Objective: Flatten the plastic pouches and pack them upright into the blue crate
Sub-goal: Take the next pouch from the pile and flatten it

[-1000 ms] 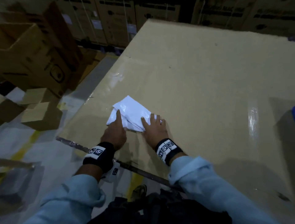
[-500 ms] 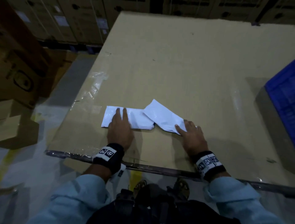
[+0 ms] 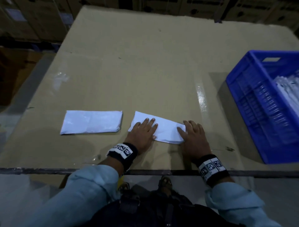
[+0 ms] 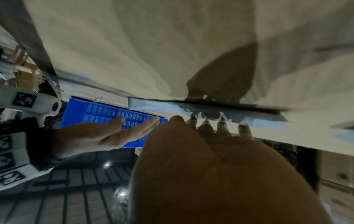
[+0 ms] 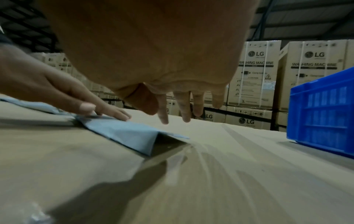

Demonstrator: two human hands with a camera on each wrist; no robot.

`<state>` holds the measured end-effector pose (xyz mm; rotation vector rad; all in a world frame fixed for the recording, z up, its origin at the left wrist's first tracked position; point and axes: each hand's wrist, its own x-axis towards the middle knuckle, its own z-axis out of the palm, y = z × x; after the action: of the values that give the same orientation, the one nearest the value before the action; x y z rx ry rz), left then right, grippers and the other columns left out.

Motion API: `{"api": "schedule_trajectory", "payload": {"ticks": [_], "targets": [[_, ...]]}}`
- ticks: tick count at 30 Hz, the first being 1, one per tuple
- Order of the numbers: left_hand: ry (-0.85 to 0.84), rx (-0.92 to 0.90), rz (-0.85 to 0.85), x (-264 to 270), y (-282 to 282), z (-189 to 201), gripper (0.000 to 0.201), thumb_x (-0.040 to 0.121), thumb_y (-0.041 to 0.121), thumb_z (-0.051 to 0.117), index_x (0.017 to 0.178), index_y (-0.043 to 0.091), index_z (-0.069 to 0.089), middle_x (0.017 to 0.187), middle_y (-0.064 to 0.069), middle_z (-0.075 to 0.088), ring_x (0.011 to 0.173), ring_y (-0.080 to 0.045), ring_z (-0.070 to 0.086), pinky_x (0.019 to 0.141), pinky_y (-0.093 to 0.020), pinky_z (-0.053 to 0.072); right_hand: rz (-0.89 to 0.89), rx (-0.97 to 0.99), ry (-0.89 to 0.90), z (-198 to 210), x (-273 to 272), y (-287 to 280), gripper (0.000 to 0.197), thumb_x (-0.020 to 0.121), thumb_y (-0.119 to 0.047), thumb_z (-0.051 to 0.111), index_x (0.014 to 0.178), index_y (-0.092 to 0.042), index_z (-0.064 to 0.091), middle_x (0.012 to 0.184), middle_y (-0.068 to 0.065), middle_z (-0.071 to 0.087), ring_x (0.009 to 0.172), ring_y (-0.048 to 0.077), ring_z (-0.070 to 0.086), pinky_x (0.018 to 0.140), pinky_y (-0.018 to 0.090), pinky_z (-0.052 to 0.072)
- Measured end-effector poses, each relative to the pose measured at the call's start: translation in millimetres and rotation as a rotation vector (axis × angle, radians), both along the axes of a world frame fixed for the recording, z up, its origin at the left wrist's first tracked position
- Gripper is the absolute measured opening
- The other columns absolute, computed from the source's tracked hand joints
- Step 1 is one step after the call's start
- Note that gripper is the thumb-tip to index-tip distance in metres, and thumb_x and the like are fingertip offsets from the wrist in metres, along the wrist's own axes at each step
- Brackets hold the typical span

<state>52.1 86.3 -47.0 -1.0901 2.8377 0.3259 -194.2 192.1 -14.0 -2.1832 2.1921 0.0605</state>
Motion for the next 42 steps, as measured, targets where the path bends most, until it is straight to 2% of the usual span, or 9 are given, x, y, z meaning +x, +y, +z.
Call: {"api": "schedule_trajectory", "payload": {"ticks": [4,7,13,19,26,30,35,39,42], "targets": [[0.001,-0.006,0.102,-16,1,-2,0.06,0.102,0.043,0.024,0.153,0.018,0.042,0.165,-0.007,0.032,0.143,-0.035,0.04,0.1,-0.052,0.04,-0.006,-0.045,-0.115,-10,25,-8,0.058,0.098,-0.032,0.037,0.148,-0.005,0.048,0.151,0.026,0.044,0.138,0.046,0.039,0.115,0.056,0.031],[-0.016,-0.053,0.127,-21,1,-10,0.057,0.101,0.042,0.035,0.152,0.019,0.045,0.161,-0.009,0.038,0.134,-0.035,0.048,0.092,-0.049,0.043,-0.042,0.04,-0.22,-35,48,-18,0.065,0.103,-0.044,0.023,0.16,-0.012,0.027,0.164,0.022,0.023,0.152,0.041,0.021,0.121,0.055,0.024],[0.039,-0.05,0.189,-15,6,-28,0.062,0.102,0.047,0.021,0.162,0.031,0.021,0.17,-0.004,0.016,0.155,-0.031,0.016,0.12,-0.059,0.008,-0.077,0.12,-0.214,-56,58,-17,0.073,0.101,-0.055,0.012,0.164,-0.02,0.004,0.17,0.013,-0.004,0.157,0.033,-0.006,0.126,0.049,0.005],[0.079,-0.03,0.248,-7,4,-30,0.066,0.103,0.053,0.017,0.163,0.025,0.02,0.17,-0.008,0.013,0.156,-0.029,0.013,0.125,-0.054,0.014,-0.114,0.181,-0.212,-58,46,-16,0.076,0.095,-0.058,0.001,0.162,-0.024,-0.008,0.17,0.002,-0.016,0.156,0.025,-0.014,0.127,0.048,0.0],[0.113,-0.018,0.385,-2,2,-32,0.073,0.1,0.059,0.012,0.164,0.024,0.012,0.172,-0.002,0.005,0.158,-0.024,0.006,0.125,-0.051,0.014,-0.214,0.241,-0.194,-54,35,-10,0.083,0.089,-0.063,-0.007,0.161,-0.022,-0.015,0.168,-0.002,-0.024,0.155,0.023,-0.019,0.126,0.047,-0.001],[0.051,0.017,0.499,6,-1,-28,0.082,0.095,0.066,0.001,0.164,0.02,-0.003,0.171,-0.003,-0.008,0.158,-0.022,-0.002,0.126,-0.048,0.005,-0.315,0.289,-0.177,-45,38,-8,0.081,0.099,-0.066,0.007,0.16,-0.02,-0.02,0.166,-0.004,-0.028,0.154,0.022,-0.023,0.126,0.049,-0.004],[0.035,-0.032,0.459,1,-14,-15,0.087,0.098,0.063,0.006,0.162,0.004,0.007,0.17,-0.014,0.0,0.157,-0.031,0.005,0.12,-0.046,-0.015,-0.393,0.177,-0.167,-30,55,-19,0.086,0.1,-0.059,0.027,0.161,-0.002,0.005,0.169,0.018,-0.001,0.156,0.037,-0.008,0.126,0.05,-0.001],[0.061,-0.023,0.11,-9,-17,-22,0.075,0.106,0.052,0.001,0.16,0.006,0.026,0.168,-0.016,0.02,0.153,-0.034,0.024,0.121,-0.057,0.022,-0.107,0.155,-0.23,-41,82,-29,0.077,0.096,-0.047,0.01,0.163,-0.008,0.006,0.17,0.016,-0.003,0.157,0.033,-0.007,0.126,0.052,0.01],[0.056,0.004,0.126,-5,-17,-26,0.07,0.105,0.052,0.012,0.161,0.013,0.026,0.168,-0.014,0.021,0.153,-0.034,0.024,0.121,-0.056,0.027,-0.115,0.163,-0.239,-50,82,-24,0.074,0.098,-0.047,0.009,0.163,-0.014,-0.003,0.17,0.007,-0.015,0.156,0.025,-0.018,0.127,0.047,0.0]]}}
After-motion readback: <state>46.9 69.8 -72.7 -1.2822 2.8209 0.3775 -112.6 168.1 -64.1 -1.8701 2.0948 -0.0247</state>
